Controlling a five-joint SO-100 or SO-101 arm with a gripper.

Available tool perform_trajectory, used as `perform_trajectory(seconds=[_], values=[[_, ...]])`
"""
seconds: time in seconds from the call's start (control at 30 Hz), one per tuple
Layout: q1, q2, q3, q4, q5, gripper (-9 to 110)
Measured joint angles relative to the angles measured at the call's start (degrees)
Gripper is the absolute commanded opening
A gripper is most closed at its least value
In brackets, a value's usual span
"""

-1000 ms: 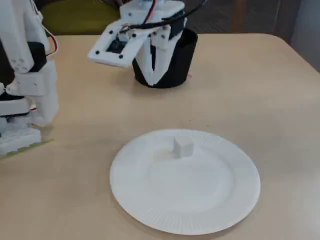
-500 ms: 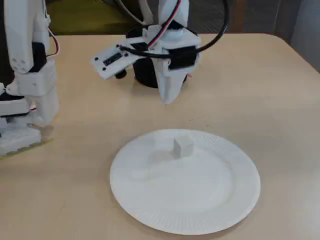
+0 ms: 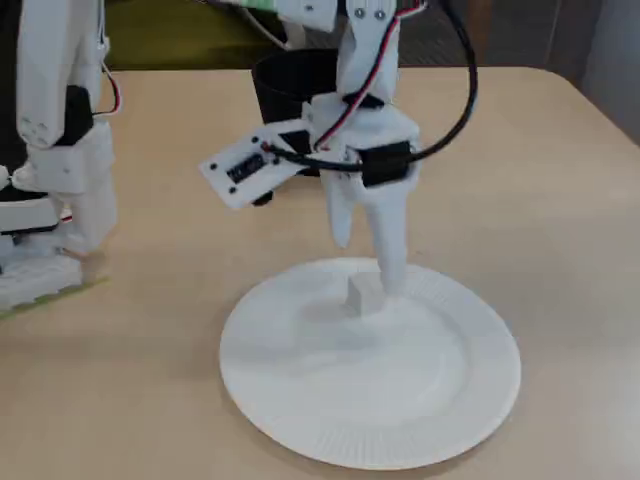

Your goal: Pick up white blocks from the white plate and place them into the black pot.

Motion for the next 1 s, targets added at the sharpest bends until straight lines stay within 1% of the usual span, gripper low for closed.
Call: perform_trajectory(seconds=[0.2, 0.33, 0.47, 0.67, 0.77, 0.83, 0.93, 1.0], values=[[1.0, -3.3, 0.0, -3.2, -5.8, 40], [2.1, -4.3, 0.0, -4.7, -7.7, 37], [2.9, -5.7, 0.0, -5.7, -8.4, 26], [3.6, -7.0, 0.0, -8.2, -9.0, 18], [4.2, -7.6, -0.4, -9.8, -9.5, 17], [4.2, -7.9, -0.6, -10.6, -9.5, 12], [4.2, -8.5, -1.1, -11.6, -9.0, 0], [4.2, -8.5, -1.1, -12.0, -8.2, -2]])
